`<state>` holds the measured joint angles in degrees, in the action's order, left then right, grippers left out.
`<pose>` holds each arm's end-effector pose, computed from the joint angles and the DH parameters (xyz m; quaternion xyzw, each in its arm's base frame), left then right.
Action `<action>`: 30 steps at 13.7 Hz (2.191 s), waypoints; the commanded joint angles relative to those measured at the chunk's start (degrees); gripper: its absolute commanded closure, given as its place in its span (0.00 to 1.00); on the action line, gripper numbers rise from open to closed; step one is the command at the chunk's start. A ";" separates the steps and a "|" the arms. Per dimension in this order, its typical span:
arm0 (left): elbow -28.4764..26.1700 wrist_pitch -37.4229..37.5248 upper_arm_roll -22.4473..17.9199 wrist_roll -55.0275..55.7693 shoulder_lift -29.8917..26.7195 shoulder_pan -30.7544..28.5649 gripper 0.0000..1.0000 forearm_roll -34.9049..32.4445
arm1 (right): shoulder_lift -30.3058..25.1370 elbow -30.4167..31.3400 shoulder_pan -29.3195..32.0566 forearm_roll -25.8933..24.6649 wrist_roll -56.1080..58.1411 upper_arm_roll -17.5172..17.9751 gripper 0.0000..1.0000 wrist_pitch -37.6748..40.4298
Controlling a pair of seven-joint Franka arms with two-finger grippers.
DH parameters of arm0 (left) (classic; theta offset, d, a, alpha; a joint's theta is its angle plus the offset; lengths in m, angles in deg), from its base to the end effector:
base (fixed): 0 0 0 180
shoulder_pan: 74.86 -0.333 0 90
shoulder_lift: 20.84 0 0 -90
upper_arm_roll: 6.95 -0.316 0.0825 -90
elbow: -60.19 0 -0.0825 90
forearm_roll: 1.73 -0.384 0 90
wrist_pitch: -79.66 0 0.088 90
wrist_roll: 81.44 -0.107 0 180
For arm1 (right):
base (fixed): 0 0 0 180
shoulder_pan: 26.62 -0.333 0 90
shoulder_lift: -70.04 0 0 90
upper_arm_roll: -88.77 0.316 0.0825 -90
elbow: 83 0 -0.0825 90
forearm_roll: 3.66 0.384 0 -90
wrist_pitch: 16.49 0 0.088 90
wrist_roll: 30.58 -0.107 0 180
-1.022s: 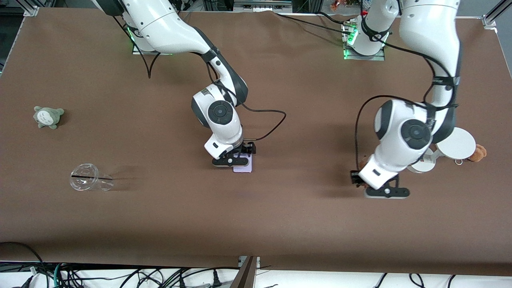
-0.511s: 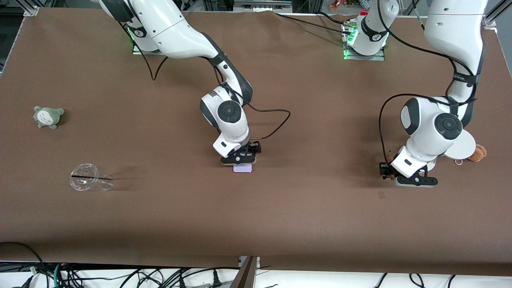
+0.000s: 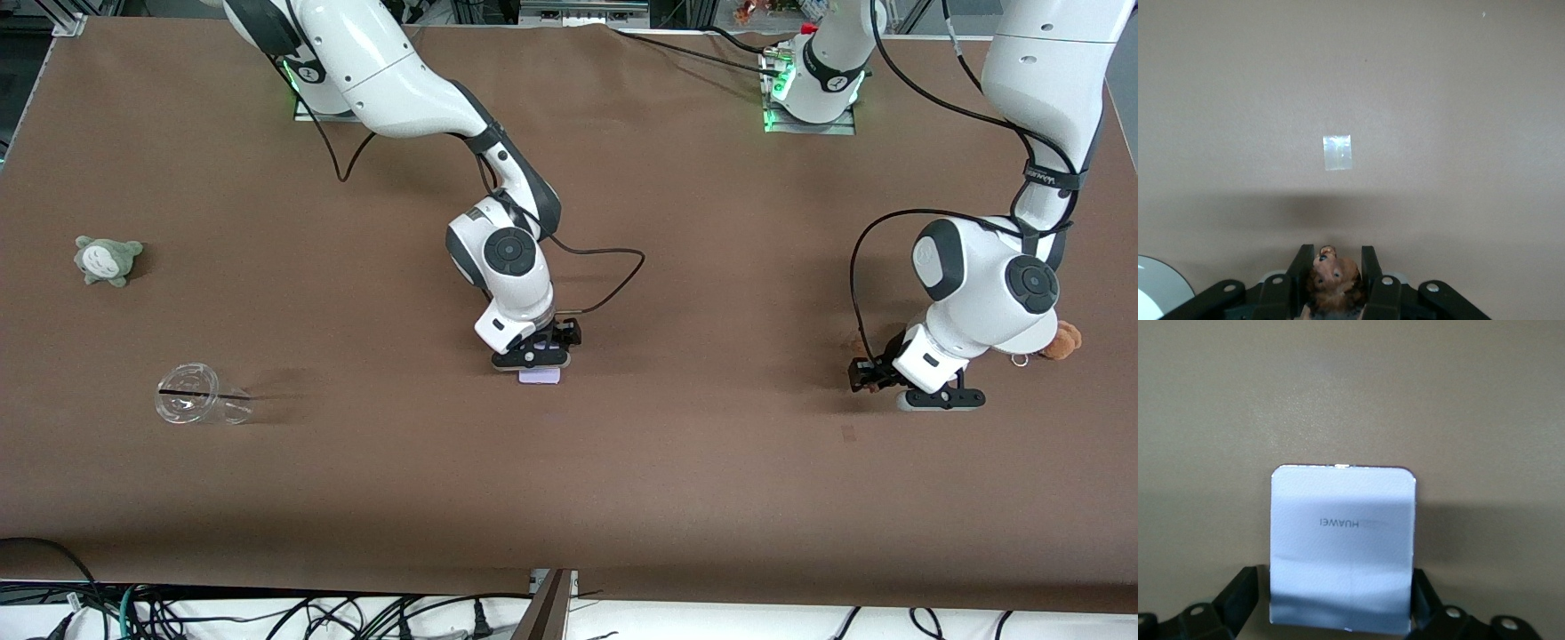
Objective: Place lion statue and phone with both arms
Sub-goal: 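Grasp the white phone with the right gripper while the left gripper lowers the lion, then carry the phone toward the clear cup while the left gripper releases the lion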
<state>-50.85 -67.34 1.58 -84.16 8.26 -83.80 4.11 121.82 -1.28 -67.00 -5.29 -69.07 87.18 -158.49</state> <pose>0.6357 0.0108 0.2345 0.9954 0.0323 0.0630 0.0640 0.5722 0.4654 0.1666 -0.9969 -0.0192 -0.0705 0.0307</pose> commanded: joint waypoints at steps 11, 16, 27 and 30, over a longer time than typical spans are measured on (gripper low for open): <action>-0.06 -2.33 0.17 19.31 3.06 3.49 1.00 -13.02 | -1.77 -3.23 11.88 0.04 12.96 -1.66 0.58 3.29; -0.32 -4.26 0.26 25.31 3.59 3.23 1.00 -20.26 | -3.53 -2.62 20.32 0.66 26.17 -2.10 0.58 10.24; -0.41 -2.42 0.43 24.69 -2.11 2.52 0.00 -20.35 | -10.29 7.21 29.47 0.66 38.66 -2.10 0.58 12.19; -0.06 3.90 0.96 24.52 -7.99 2.87 0.00 -20.35 | -10.65 8.19 31.76 0.75 41.73 -2.10 0.58 12.45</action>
<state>-49.76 -68.08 2.08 -60.14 6.12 -80.91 -14.39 113.94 3.69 -37.27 -5.25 -30.40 84.26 -146.30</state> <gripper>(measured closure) 0.000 0.163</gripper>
